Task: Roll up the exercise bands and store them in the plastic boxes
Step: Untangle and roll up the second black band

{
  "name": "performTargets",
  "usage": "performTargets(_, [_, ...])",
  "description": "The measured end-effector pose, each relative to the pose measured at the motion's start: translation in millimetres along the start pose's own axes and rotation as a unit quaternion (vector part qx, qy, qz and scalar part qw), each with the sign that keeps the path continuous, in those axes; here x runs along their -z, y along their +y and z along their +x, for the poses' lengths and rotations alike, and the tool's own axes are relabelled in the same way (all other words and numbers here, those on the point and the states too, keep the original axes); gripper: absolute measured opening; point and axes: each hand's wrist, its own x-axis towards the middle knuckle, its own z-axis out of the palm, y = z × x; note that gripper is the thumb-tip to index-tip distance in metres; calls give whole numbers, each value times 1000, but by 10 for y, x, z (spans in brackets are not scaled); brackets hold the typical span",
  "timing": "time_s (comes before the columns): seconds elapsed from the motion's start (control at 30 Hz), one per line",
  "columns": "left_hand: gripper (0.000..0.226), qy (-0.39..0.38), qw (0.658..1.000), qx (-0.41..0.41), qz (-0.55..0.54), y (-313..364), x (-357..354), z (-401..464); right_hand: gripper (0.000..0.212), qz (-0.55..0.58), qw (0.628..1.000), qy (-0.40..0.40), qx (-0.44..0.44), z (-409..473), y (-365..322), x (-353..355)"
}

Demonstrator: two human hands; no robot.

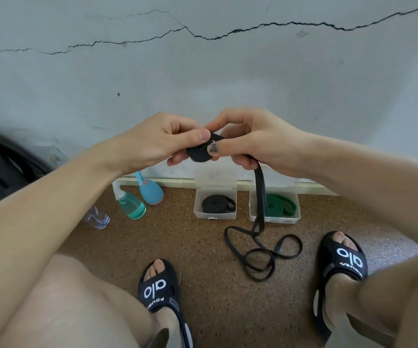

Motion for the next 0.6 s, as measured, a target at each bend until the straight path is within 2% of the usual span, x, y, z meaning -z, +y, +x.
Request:
performTargets(0.1, [33,50,999,-18,-8,-48,3,29,38,-12,1000,25,7,-3,-45,87])
performTargets(0.17, [37,77,996,-37,13,-71,1,68,36,-28,998,52,21,-6,-56,104])
performTargets(0.3, [33,139,987,-35,-74,-77,-10,135,29,22,994,102,39,-21,-15,-17])
performTargets(0.47, [33,130,984,-33,-121,-33,-106,161,18,85,983,155,49,27,15,-97])
performTargets(0.53, [35,121,983,-13,-135,-12,-111,161,16,98,983,150,44,42,23,-67])
performTargets(0.6, [35,79,993,0,-84,1,-68,134,16,95,988,119,28,43,30,-20])
